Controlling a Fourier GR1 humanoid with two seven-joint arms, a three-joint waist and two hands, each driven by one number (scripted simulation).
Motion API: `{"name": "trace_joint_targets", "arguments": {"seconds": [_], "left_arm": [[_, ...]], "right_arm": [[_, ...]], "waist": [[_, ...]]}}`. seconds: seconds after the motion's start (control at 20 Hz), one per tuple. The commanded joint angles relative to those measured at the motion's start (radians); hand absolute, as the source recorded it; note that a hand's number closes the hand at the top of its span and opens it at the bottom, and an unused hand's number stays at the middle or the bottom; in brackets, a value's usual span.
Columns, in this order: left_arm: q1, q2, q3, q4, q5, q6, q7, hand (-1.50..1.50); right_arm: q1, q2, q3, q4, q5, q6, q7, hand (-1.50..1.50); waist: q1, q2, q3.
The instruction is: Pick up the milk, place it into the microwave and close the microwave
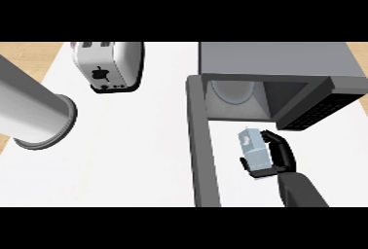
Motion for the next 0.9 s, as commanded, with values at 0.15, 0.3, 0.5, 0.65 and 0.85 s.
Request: {"name": "trace_joint_targets", "arguments": {"seconds": [0.15,0.3,0.5,0.65,0.85], "left_arm": [[0.042,0.009,0.060,-0.086,0.138,-0.045,0.001,-1.50],[-0.016,0.015,0.031,-0.093,0.132,0.037,0.056,-1.50],[0.020,0.024,0.052,-0.090,0.157,-0.012,0.062,-1.50],[-0.041,0.020,0.039,-0.033,0.118,-0.013,0.051,-1.50],[-0.046,0.009,0.033,-0.054,0.102,-0.009,0.053,-1.50]], "right_arm": [[-0.123,-0.008,-0.019,0.029,0.015,-0.094,-0.006,1.50],[-0.195,-0.016,-0.030,0.045,0.012,-0.095,0.030,1.50],[-0.282,-0.042,-0.045,0.095,0.016,-0.111,0.070,1.50],[-0.360,-0.063,-0.049,0.119,0.020,-0.116,0.140,1.50],[-0.432,-0.085,-0.067,0.184,0.025,-0.160,0.171,1.50]], "waist": [[0.006,-0.001,0.002],[-0.003,0.003,0.002],[0.012,0.005,0.003],[0.008,0.007,0.002],[0.035,0.018,0.004]]}}
